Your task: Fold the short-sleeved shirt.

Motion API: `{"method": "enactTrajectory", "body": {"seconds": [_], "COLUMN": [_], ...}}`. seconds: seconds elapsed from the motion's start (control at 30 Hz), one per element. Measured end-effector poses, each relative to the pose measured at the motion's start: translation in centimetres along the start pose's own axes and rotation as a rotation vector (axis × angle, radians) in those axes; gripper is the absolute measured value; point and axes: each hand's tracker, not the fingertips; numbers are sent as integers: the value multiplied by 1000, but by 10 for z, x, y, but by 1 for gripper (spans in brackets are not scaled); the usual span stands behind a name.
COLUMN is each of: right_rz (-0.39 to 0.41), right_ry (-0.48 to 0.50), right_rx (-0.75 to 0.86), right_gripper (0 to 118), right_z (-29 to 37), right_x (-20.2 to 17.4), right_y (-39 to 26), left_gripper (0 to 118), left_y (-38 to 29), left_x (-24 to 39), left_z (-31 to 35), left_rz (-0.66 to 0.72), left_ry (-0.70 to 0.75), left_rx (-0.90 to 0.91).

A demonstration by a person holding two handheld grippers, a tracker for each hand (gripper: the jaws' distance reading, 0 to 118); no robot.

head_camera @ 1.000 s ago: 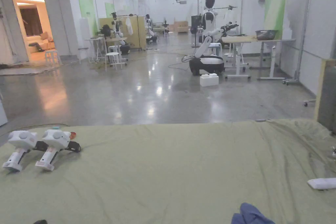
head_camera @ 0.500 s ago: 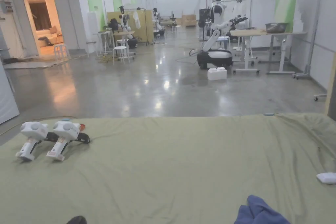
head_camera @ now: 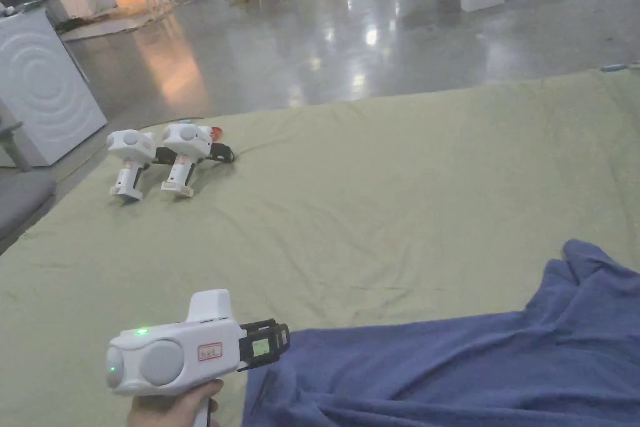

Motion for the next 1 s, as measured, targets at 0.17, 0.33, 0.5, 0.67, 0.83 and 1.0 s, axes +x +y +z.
{"method": "enactTrajectory", "body": {"seconds": [0.17,0.33,0.5,0.67,0.83,1.0], "right_rz": [-23,-44,-88,-70,-93,-137], "right_ry": [-46,-81,-73,-61,-77,-149], "right_rx": [-66,-113,-158,-252,-456,-731], "right_gripper": [0,0,0,46,76,65], "right_z": [-10,-15,-39,-119,-247,-339], "right_x": [17,30,42,71,113,138], "right_y": [-7,-14,-11,20,32,-12], "left_gripper": [67,38,1,1,1,1], "left_y": [4,-5,-2,6,5,3], "left_x": [-25,-22,2,-5,-12,-12], "left_z": [-67,-87,-98,-105,-106,-104], "left_rz": [110,76,-11,1,34,33], "left_ry": [77,133,143,125,109,105], "left_rx": [-56,-101,-164,-214,-215,-209]}}
